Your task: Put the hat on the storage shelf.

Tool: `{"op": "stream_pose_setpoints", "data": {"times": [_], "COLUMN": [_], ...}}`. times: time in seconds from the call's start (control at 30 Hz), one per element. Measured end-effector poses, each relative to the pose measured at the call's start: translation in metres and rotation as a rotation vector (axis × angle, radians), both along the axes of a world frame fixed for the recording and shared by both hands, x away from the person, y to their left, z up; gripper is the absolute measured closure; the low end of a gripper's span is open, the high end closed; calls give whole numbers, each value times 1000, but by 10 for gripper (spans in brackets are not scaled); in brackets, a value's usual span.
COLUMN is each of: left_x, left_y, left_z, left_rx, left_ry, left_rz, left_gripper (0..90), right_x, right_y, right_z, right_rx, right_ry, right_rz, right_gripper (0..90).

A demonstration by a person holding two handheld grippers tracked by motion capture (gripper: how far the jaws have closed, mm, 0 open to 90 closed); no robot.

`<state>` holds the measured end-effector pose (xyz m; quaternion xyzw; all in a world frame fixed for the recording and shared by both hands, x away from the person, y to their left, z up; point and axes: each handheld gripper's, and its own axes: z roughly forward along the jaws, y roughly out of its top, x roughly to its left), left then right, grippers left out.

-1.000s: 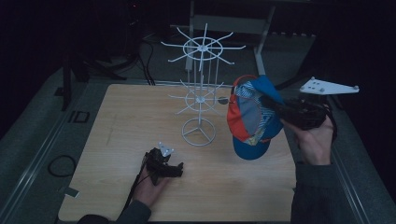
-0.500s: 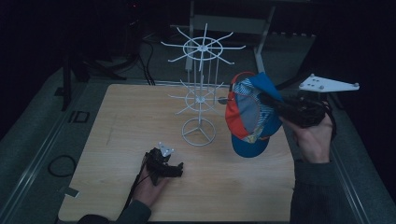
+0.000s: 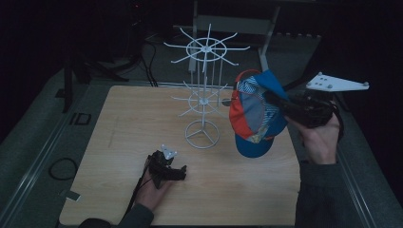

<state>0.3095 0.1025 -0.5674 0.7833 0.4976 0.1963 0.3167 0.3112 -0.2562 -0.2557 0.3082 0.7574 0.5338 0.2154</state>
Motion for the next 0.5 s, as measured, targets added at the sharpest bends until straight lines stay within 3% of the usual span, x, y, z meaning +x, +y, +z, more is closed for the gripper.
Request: {"op": "stream_pose_setpoints", "data": {"times": [0.5], "left_x": [0], "left_y": [0], "left_z": [0], "left_rx": [3], "left_ry": [0], "left_rz": [-2], "left_gripper": [26], "right_x": [-3], "right_y": [6], "right_z": [9], "right_rx": [13], "right_ry": [-56], "right_rz": [5], "right_gripper": [880]}}
